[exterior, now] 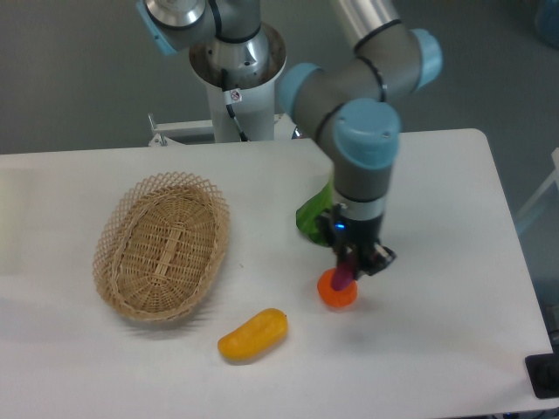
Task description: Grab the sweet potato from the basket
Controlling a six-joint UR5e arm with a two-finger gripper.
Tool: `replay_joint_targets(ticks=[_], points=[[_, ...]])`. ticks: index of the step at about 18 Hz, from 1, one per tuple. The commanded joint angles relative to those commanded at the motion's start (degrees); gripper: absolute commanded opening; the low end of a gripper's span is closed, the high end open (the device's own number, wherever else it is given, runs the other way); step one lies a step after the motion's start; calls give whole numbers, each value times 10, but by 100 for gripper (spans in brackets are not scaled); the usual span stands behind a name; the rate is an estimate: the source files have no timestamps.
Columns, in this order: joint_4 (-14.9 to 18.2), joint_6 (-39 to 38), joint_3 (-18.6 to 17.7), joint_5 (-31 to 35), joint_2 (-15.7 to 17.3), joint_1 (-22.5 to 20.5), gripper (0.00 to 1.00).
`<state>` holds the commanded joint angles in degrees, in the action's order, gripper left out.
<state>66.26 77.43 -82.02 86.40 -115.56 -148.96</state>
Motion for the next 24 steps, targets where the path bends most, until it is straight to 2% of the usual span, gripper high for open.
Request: replay_joint_targets(ticks=[5, 7, 9, 24], points=[[0, 10, 48, 0, -39, -24, 15], [3, 73, 45, 0, -41, -37, 15], [0, 98, 42, 0, -45, -47, 15], [-3, 112, 42, 5, -48, -48, 16]])
